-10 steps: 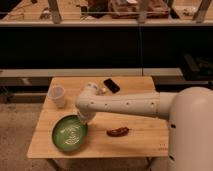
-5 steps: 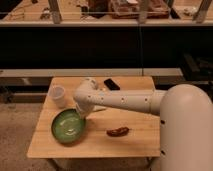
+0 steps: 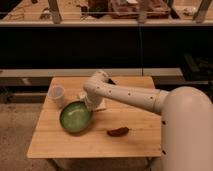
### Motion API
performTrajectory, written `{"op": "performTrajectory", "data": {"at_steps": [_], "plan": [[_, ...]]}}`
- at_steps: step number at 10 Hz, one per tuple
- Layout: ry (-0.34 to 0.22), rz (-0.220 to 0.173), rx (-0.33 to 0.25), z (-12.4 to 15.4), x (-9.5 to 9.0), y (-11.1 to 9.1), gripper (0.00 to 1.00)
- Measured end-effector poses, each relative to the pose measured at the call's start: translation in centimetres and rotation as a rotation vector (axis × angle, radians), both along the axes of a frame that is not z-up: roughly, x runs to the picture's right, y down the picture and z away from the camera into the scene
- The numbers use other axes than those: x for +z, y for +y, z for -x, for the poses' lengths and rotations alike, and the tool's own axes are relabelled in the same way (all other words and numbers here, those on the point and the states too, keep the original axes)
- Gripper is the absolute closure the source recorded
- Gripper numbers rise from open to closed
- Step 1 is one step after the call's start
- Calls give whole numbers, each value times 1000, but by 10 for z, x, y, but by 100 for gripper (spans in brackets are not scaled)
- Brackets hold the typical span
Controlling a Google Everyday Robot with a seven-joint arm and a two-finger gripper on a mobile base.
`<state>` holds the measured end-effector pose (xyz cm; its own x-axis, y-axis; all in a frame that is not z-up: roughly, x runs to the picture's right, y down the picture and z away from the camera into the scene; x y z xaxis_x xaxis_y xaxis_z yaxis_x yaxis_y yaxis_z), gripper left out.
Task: Drag the ceramic bowl in a circle
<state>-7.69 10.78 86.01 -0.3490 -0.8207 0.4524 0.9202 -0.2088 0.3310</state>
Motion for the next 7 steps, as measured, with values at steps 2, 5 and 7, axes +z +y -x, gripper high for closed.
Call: {"op": "performTrajectory", "data": {"at_steps": [2,5,7], "plan": [[-1,6,-15,-7,-17,17,100],[0,17,-28,-19,-53,57,100],[-4,20,-33,-41,-64,71,100]]}}
